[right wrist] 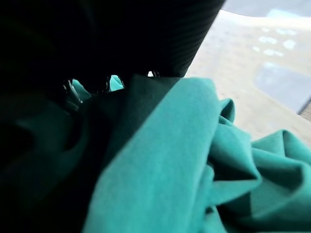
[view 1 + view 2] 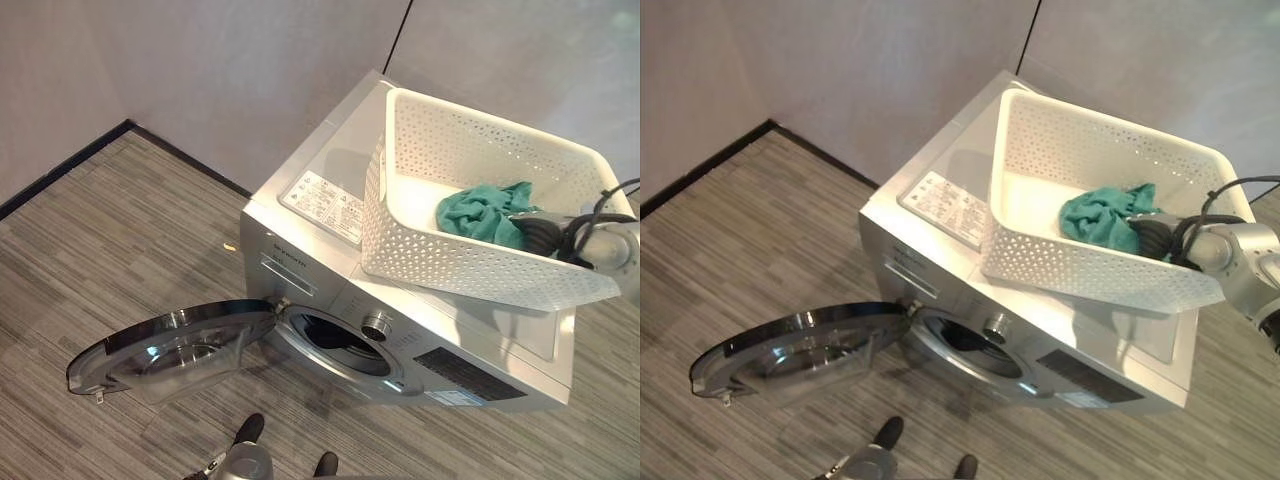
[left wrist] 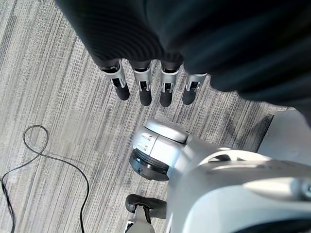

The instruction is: Grab the laundry basket,head to the washer,open it,put in the laundry and shut it.

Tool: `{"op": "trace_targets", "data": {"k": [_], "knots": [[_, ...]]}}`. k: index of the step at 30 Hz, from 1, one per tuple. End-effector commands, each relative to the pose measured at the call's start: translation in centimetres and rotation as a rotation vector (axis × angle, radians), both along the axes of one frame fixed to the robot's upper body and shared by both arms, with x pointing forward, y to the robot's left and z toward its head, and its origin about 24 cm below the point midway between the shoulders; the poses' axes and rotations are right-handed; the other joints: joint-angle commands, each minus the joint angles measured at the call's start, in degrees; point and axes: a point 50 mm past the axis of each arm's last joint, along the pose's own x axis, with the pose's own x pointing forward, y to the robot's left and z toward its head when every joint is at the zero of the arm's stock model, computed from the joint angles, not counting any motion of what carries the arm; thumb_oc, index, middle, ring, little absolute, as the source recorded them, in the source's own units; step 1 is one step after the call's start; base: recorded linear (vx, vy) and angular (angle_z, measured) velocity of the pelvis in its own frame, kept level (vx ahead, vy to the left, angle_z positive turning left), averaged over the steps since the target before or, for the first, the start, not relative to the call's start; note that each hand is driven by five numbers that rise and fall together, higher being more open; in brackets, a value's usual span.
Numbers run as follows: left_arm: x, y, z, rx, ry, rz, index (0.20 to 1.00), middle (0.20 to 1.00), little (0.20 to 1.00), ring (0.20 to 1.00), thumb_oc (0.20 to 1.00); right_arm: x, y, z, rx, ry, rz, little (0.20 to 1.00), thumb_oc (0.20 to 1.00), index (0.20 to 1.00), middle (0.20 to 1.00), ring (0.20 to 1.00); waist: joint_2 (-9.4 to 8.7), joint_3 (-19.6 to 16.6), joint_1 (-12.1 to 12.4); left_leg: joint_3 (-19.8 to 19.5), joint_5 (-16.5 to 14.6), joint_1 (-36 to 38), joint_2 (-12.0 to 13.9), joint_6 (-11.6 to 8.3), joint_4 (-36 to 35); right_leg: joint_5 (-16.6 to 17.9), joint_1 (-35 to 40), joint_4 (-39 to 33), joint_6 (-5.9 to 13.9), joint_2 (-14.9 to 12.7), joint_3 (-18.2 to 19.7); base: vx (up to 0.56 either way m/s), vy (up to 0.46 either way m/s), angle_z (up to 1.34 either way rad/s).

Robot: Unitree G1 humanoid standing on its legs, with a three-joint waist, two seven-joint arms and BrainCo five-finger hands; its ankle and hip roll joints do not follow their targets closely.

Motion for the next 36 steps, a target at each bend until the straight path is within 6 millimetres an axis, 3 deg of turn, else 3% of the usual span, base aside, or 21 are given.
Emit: {"op": "trace_targets", "data": {"k": [1,2,3,6,7,8,9,10,13,17,18,19,20,21,22,30,31,36], "knots": [[-1.4,-3.6,-1.0,-0.105,0.077,-0.049,1.0,1.0,1.0,1.0,1.0,-1.1,-3.4,-6.9,0.035,0.144,-0.197,0.2,0.2,0.2,0.2,0.2,-0.09,-1.7,2.4,-2.0,2.9,-3.9,1.9,1.55,-0.9,8.2,-4.8,-0.1,1.71,-1.1,-0.5,0.02,-0.016,-0.03],[-1.3,-3.6,-1.0,-0.099,0.075,-0.061,1.0,1.0,1.0,1.0,1.0,-1.0,-5.6,-7.0,-0.03,0.114,-0.292,0.2,0.2,0.2,0.2,0.2,-0.19,-1.7,2.6,-1.9,2.9,-3.9,1.9,1.51,-0.9,8.2,-4.7,-0.1,1.64,-1.1,-0.5,0.0,-0.014,-0.04],[-1.2,-3.3,-1.0,-0.085,0.076,-0.061,1.0,1.0,1.0,1.0,1.0,-0.1,-5.9,-5.7,-0.046,0.067,-0.322,0.2,0.2,0.2,0.2,0.2,-0.15,-1.7,2.9,-2.0,3.0,-3.9,1.8,1.49,-0.9,8.2,-4.6,-0.1,1.65,-1.2,-0.6,0.01,-0.002,-0.08],[-0.7,-2.1,-0.7,-0.025,0.061,-0.068,1.0,1.0,1.0,1.0,1.0,2.4,-4.9,-1.2,-0.083,-0.104,-0.317,0.2,0.2,0.2,0.2,0.2,0.29,-1.9,3.3,-2.0,2.9,-3.7,1.7,1.42,-0.9,8.2,-4.4,-0.1,1.64,-1.2,-0.7,0.01,-0.001,-0.03],[-0.7,-1.3,-0.5,0.005,0.054,-0.068,1.0,1.0,1.0,1.0,1.0,3.5,-4.1,2.5,-0.114,-0.234,-0.291,0.2,0.2,0.2,0.2,0.2,0.52,-2.2,3.6,-2.1,2.9,-3.5,1.6,1.37,-0.9,8.1,-4.2,-0.1,1.53,-1.3,-0.8,0.04,-0.017,0.04],[-0.6,-1.0,-0.4,0.017,0.048,-0.071,1.0,1.0,1.0,1.0,1.0,4.0,-3.4,4.2,-0.135,-0.292,-0.261,0.2,0.2,0.2,0.2,0.2,0.76,-2.3,3.7,-2.2,2.9,-3.3,1.6,1.33,-0.9,8.1,-3.9,-0.1,1.48,-1.3,-1.0,0.03,-0.016,0.04],[-0.6,-1.1,-0.4,0.015,0.047,-0.07,1.0,1.0,1.0,1.0,1.0,4.0,-3.3,4.3,-0.137,-0.293,-0.259,0.2,0.2,0.2,0.2,0.2,0.9,-2.3,3.6,-2.2,2.9,-3.2,1.6,1.33,-0.9,8.0,-3.8,-0.1,1.48,-1.3,-1.0,0.04,-0.024,0.03],[-0.4,-0.7,-0.3,0.029,0.038,-0.075,1.0,1.0,1.0,1.0,1.0,4.5,-1.8,6.8,-0.15,-0.398,-0.197,0.2,0.2,0.2,0.2,0.2,1.53,-2.7,3.6,-2.5,3.0,-3.0,1.6,1.32,-0.9,7.9,-3.4,-0.1,1.39,-1.3,-1.2,0.04,-0.035,0.13],[-0.2,-0.2,-0.1,0.049,0.01,-0.072,1.0,1.0,1.0,1.0,1.0,3.8,-1.6,10.0,-0.15,-0.566,-0.159,0.2,0.2,0.2,0.2,0.2,3.1,-3.8,3.4,-3.4,3.0,-2.5,1.4,1.24,-0.9,7.5,-2.3,-0.1,1.23,-1.5,-2.2,0.04,-0.034,0.17],[0.3,-0.3,0.0,0.05,-0.012,-0.085,1.0,1.0,1.0,1.0,1.0,3.5,-0.1,11.8,-0.093,-0.709,-0.092,0.2,0.2,0.2,0.2,0.2,4.7,-4.7,3.8,-4.3,3.1,-2.2,1.3,1.05,-0.9,6.9,-1.2,-0.1,0.94,-1.7,-3.5,0.01,-0.037,0.14],[0.7,-1.3,-0.2,0.022,-0.036,-0.072,1.0,1.0,1.0,1.0,1.0,1.7,0.2,13.9,-0.001,-0.819,0.005,0.2,0.2,0.2,0.2,0.2,6.51,-4.9,2.8,-4.7,3.2,-2.1,1.1,0.96,-0.9,6.8,-0.9,-0.1,1.09,-1.9,-3.9,0.0,-0.037,0.03],[0.5,-0.9,-0.1,0.032,-0.031,-0.076,1.0,1.0,1.0,1.0,1.0,1.5,-0.1,13.3,0.006,-0.815,-0.002,0.2,0.2,0.2,0.2,0.2,6.06,-5.1,2.9,-4.9,3.1,-2.0,1.2,0.93,-0.9,6.8,-0.7,-0.1,1.08,-1.8,-4.1,-0.04,-0.022,0.13],[0.9,-1.9,-0.3,0.007,-0.053,-0.082,1.0,1.0,1.0,1.0,1.0,0.9,-0.7,10.4,0.097,-0.836,-0.008,0.2,0.2,0.2,0.2,0.2,7.71,-4.8,2.2,-5.1,3.6,-2.1,1.1,0.88,-0.9,6.9,-0.6,-0.1,1.06,-1.9,-4.3,-0.02,-0.005,0.19],[1.0,-1.8,-0.2,0.009,-0.058,-0.094,1.0,1.0,1.0,1.0,1.0,0.7,-0.7,8.1,0.12,-0.811,-0.008,0.2,0.2,0.2,0.2,0.2,7.51,-5.1,2.6,-5.3,3.2,-2.0,1.0,0.87,-0.9,6.4,-0.4,-0.1,1.05,-1.9,-4.4,-0.02,-0.017,0.23],[1.2,-1.9,-0.2,0.001,-0.065,-0.109,1.0,1.0,1.0,1.0,1.0,0.6,-0.3,7.8,0.146,-0.822,0.01,0.2,0.2,0.2,0.2,0.2,7.62,-5.5,3.1,-5.6,3.2,-2.0,0.9,0.84,-0.9,6.2,-0.2,-0.1,1.05,-2.0,-4.9,0.01,-0.021,0.15],[2.6,-1.5,0.5,-0.064,-0.172,-0.059,1.0,1.0,1.0,1.0,1.0,-0.4,1.5,11.8,0.25,-1.04,0.116,0.2,0.2,0.2,0.2,0.2,10.53,-7.2,4.8,-6.9,3.8,-1.8,0.3,0.8,-0.9,5.7,0.8,-0.1,0.8,-2.5,-6.4,-0.01,-0.01,0.08],[2.7,-1.2,0.9,-0.09,-0.205,-0.058,1.0,1.0,1.0,1.0,1.0,-1.0,2.8,14.2,0.285,-1.144,0.19,0.2,0.2,0.2,0.2,0.2,11.4,-7.6,5.2,-7.2,4.0,-1.7,0.1,0.88,-0.9,5.7,1.1,-0.1,0.76,-2.6,-6.7,0.0,0.003,0.05],[3.1,-0.3,2.3,-0.118,-0.285,-0.075,1.0,1.0,1.0,1.0,1.0,-2.0,5.0,16.3,0.276,-1.248,0.308,0.2,0.2,0.2,0.2,0.2,12.5,-8.2,5.6,-7.6,4.1,-1.4,-0.1,0.98,-0.9,5.5,1.6,-0.1,0.66,-2.6,-7.4,0.0,-0.007,0.06]]}}
